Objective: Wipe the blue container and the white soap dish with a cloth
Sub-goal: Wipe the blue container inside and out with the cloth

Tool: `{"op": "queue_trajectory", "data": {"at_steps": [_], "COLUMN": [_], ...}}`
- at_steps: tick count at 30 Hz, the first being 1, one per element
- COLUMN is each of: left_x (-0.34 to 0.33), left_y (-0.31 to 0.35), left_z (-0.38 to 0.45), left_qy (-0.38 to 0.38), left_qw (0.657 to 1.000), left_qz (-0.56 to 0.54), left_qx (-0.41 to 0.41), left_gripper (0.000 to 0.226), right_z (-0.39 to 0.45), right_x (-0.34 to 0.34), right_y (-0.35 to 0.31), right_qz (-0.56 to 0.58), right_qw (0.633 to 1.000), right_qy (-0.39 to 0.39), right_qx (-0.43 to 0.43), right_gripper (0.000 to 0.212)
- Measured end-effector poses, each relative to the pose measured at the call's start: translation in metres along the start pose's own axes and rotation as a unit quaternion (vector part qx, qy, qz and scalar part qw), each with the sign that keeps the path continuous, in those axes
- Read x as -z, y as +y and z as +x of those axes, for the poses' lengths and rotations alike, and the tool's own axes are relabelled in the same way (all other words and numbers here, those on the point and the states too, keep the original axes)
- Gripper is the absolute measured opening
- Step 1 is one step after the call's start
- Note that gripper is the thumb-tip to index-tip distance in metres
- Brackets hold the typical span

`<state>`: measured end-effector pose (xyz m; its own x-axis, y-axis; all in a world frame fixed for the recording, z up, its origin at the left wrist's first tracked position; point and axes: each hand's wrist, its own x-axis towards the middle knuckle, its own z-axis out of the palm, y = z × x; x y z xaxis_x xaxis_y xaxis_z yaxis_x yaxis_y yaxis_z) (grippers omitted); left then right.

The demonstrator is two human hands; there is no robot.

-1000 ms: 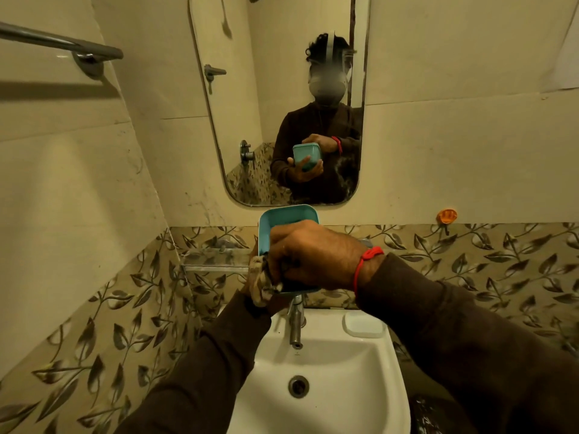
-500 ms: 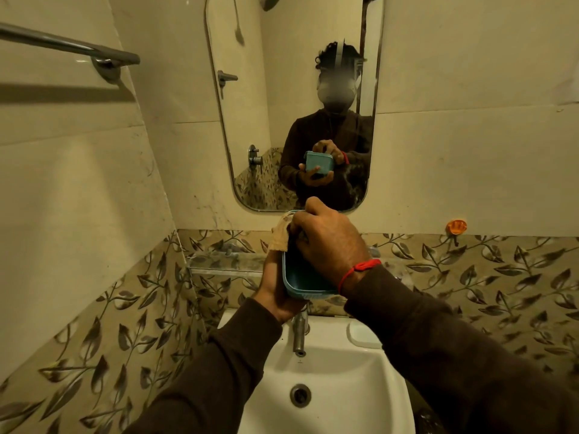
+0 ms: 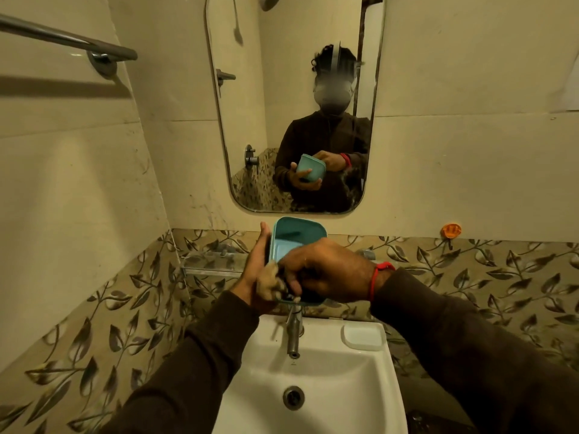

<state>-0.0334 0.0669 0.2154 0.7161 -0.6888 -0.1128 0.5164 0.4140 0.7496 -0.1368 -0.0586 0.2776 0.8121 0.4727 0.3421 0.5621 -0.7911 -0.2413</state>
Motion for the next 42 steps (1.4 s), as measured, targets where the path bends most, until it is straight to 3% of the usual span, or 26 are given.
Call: {"op": "queue_trajectory", "data": {"at_steps": [3, 7, 10, 16, 21, 28, 35, 42], "left_x": [0.000, 0.000, -0.006, -0.016, -0.019, -0.017, -0.014, -0.007], "left_y": [0.002, 0.000, -0.003, 0.002, 0.006, 0.001, 0.017, 0.018], "left_z": [0.003, -0.003, -0.006, 0.004, 0.011, 0.008, 0.003, -0.002], "left_qy": [0.003, -0.005, -0.004, 0.046, 0.086, 0.099, 0.125, 0.083], "left_qw": [1.000, 0.997, 0.992, 0.996, 0.982, 0.975, 0.959, 0.961], "left_qz": [0.003, -0.007, 0.003, 0.053, 0.165, 0.173, 0.196, 0.222], "left_qx": [0.023, 0.076, 0.123, 0.050, -0.021, -0.100, -0.164, -0.142], "left_gripper": [0.076, 0.065, 0.069, 0.074, 0.079, 0.082, 0.083, 0.079], "right_z": [0.000, 0.008, 0.013, 0.016, 0.017, 0.011, 0.005, 0.007], "right_x": [0.008, 0.020, 0.029, 0.012, 0.006, 0.002, -0.008, 0.006], "right_y": [0.000, 0.002, 0.009, 0.016, 0.022, 0.018, 0.001, -0.012], "right_qz": [-0.018, -0.138, -0.225, -0.358, -0.371, -0.345, -0.220, -0.140], "right_qw": [0.998, 0.986, 0.971, 0.934, 0.926, 0.937, 0.972, 0.979], "right_qy": [-0.044, -0.036, -0.034, 0.004, -0.016, -0.035, -0.068, -0.144], "right_qx": [0.035, 0.083, 0.068, -0.014, -0.074, -0.042, -0.037, -0.042], "right_gripper": [0.011, 0.023, 0.030, 0.036, 0.044, 0.045, 0.034, 0.033]}}
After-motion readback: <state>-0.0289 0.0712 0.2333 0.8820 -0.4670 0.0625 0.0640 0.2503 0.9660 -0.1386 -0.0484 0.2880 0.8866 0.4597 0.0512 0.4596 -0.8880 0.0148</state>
